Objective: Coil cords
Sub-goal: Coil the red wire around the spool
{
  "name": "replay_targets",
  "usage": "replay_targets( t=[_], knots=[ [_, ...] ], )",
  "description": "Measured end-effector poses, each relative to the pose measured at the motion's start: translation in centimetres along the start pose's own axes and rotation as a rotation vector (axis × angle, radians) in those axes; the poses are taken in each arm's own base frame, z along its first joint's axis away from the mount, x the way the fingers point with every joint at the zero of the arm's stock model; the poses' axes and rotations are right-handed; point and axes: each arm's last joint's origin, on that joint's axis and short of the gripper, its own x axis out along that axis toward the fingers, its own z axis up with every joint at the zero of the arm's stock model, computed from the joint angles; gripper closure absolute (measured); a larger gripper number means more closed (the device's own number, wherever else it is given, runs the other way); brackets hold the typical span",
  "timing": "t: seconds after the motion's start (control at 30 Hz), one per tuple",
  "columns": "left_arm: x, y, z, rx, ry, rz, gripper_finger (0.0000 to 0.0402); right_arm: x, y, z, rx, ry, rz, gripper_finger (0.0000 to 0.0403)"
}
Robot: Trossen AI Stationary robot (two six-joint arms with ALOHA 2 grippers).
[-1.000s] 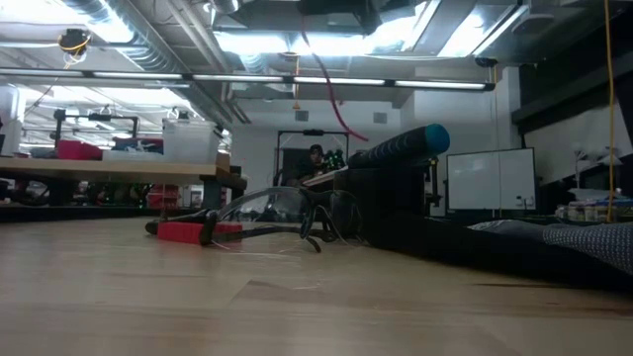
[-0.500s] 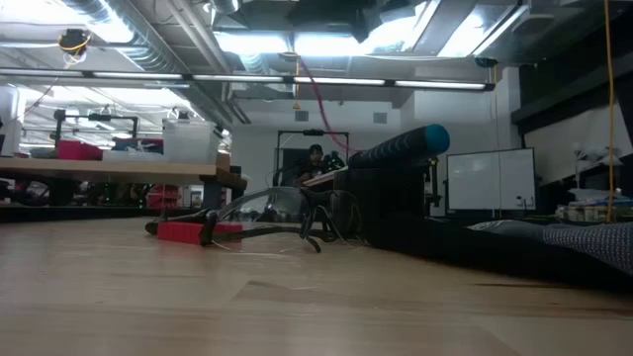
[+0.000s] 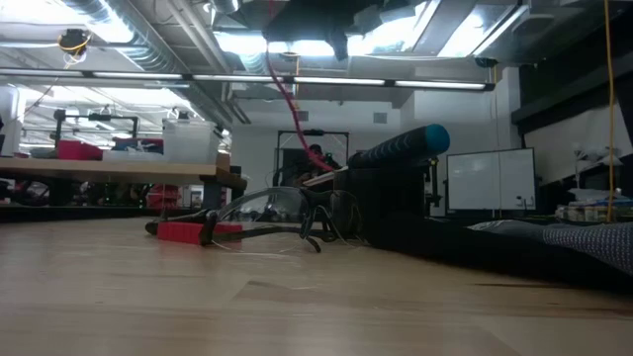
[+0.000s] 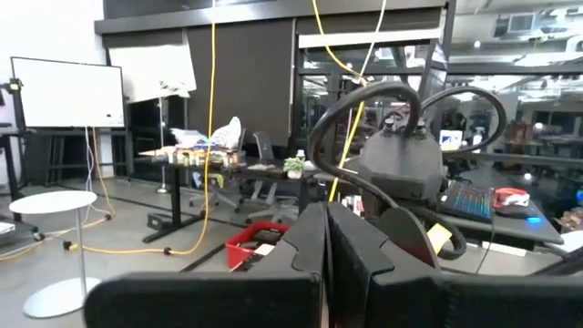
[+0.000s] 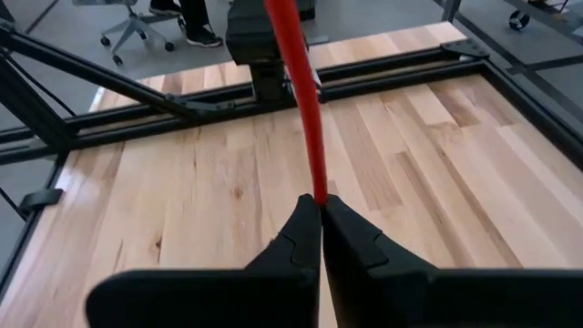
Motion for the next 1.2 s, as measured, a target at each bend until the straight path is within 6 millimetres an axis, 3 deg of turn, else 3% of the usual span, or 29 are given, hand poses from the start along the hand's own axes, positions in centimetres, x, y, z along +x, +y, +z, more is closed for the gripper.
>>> replay_targets(
  t=[0.53,1.2],
  knots=[
    [-0.1,0.1,0.4,-0.017,-0.024,0.001,0.0401,0.1,-0.1,-0.4,-0.003,0.04,-0.006,0.0327],
    [-0.2,0.3,1.5,0.005,-0.118,0.019,0.0401,0.2,-0.2,-0.9,-0.007,0.085,-0.014,0.0325]
  ],
)
